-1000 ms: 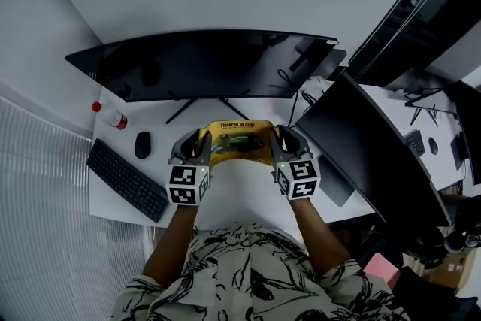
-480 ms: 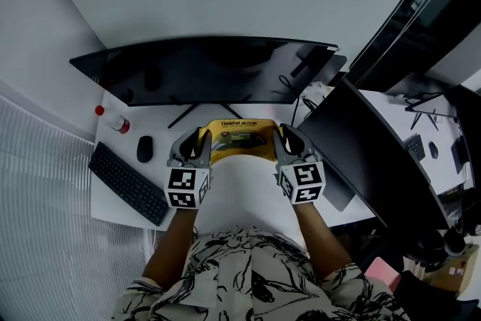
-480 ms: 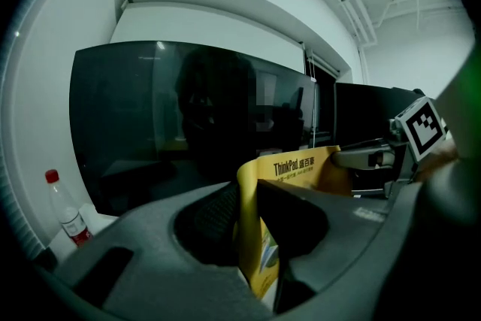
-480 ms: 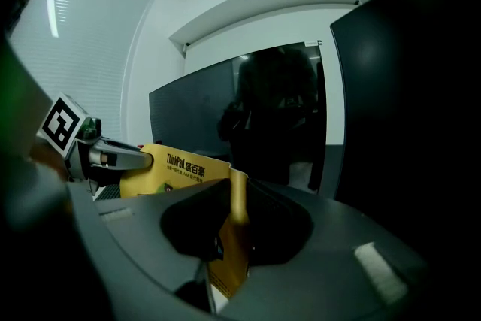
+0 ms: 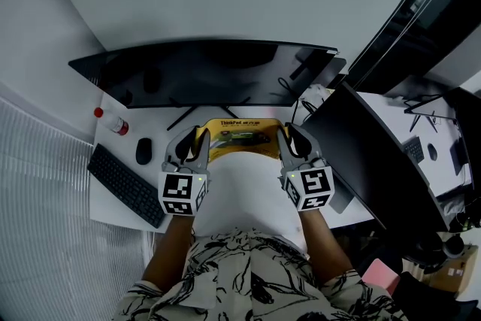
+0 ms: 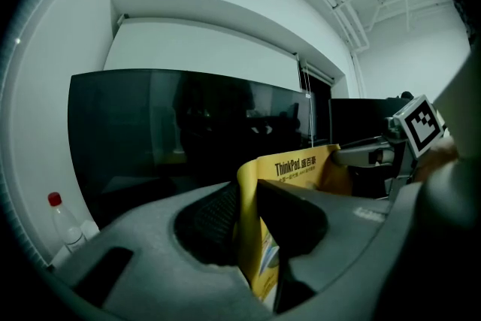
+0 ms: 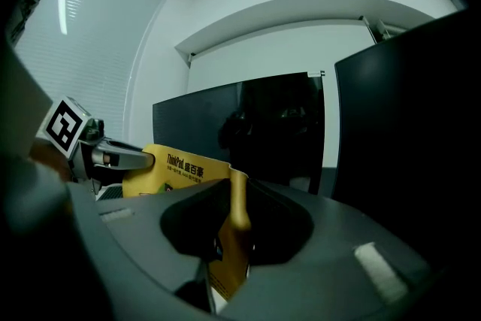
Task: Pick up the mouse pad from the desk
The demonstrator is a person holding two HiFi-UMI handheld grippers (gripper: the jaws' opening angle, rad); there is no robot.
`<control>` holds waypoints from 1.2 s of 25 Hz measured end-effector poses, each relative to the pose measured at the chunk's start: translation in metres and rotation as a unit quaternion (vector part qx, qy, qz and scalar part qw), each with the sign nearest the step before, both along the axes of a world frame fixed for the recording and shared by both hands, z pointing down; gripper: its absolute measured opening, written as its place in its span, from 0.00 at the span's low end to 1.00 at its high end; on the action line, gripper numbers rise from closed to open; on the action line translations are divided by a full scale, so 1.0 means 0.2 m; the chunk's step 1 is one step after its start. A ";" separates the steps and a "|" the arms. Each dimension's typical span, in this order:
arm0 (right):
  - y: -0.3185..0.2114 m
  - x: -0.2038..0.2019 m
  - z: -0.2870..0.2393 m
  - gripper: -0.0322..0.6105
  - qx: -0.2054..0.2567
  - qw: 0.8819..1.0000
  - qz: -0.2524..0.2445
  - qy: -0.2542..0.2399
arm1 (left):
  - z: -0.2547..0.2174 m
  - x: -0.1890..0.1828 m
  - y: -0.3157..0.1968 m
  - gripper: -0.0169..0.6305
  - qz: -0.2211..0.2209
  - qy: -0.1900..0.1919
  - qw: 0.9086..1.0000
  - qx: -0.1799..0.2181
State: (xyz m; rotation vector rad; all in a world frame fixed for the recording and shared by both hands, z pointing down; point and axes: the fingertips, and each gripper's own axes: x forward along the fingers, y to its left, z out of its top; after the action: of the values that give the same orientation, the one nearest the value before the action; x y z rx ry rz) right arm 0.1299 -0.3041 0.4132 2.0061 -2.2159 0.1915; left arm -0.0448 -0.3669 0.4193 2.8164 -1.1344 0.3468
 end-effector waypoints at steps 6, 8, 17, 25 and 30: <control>0.00 -0.01 -0.11 0.17 0.022 1.000 -0.004 0.004 | -0.09 0.00 0.00 0.15 0.000 0.001 1.000 0.028; 0.00 -0.01 -0.15 0.17 0.028 1.000 -0.006 0.004 | -0.13 -0.01 -0.01 0.15 -0.001 0.008 0.999 0.032; 0.01 0.00 -0.25 0.17 0.050 0.999 -0.004 0.006 | -0.26 0.00 0.00 0.15 0.004 0.021 0.998 0.053; 0.04 -0.01 -0.38 0.17 0.073 0.997 -0.009 0.005 | -0.38 -0.01 0.03 0.15 0.006 0.035 0.997 0.072; 0.07 -0.02 -0.45 0.17 0.088 0.996 -0.011 0.007 | -0.44 -0.01 0.05 0.15 0.008 0.039 0.995 0.086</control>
State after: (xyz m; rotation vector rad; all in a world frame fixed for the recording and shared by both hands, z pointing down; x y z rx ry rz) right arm 0.1264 -0.2903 0.3242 2.0594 -2.3193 -0.0212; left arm -0.0477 -0.3567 0.3303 2.9581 -1.1809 0.1437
